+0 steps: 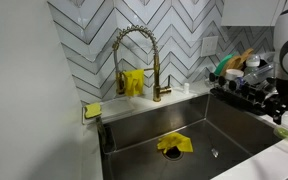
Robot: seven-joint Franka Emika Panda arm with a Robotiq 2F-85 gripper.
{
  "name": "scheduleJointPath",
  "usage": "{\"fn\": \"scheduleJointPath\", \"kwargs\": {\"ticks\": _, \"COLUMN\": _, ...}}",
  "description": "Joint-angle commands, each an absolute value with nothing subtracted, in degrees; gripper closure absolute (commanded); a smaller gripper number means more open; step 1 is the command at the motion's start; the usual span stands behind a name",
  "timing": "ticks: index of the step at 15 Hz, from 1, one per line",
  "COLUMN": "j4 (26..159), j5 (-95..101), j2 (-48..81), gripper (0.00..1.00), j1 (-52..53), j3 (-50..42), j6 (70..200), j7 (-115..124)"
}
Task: Remove the lunchbox from the sink,put it on the counter, remove the lunchbox from the drying rack, put it on the counter, put the lunchbox on the left in the lunchbox on the right and then put them in the sink
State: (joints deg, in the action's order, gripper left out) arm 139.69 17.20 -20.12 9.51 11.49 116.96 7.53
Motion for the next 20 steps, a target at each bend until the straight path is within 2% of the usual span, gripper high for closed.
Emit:
{"fn": "scheduleJointPath", "kwargs": {"ticks": 1, "j4": 136.28, "j5": 9.34, "j2": -22.96, "gripper": 0.0, "j1": 9.89, "j3": 11.09, "j6": 115.58, "j7": 10.34}}
{"fn": "scheduleJointPath", "kwargs": {"ticks": 5, "j4": 129.94, "j5": 11.94, "j2": -23.43, "gripper": 0.0, "j1": 6.67, "j3": 13.2, "j6": 115.34, "j7": 21.3}}
{"fn": "scheduleJointPath", "kwargs": {"ticks": 12, "j4": 118.79, "j5": 25.37, "j2": -16.21, "gripper": 0.0, "j1": -0.91, "j3": 16.49, "j6": 115.26, "j7": 39.95}}
{"fn": "scheduleJointPath", "kwargs": {"ticks": 20, "j4": 109.02, "j5": 35.17, "j2": -5.45, "gripper": 0.0, "j1": -0.26, "j3": 13.13, "j6": 115.86, "j7": 46.59}}
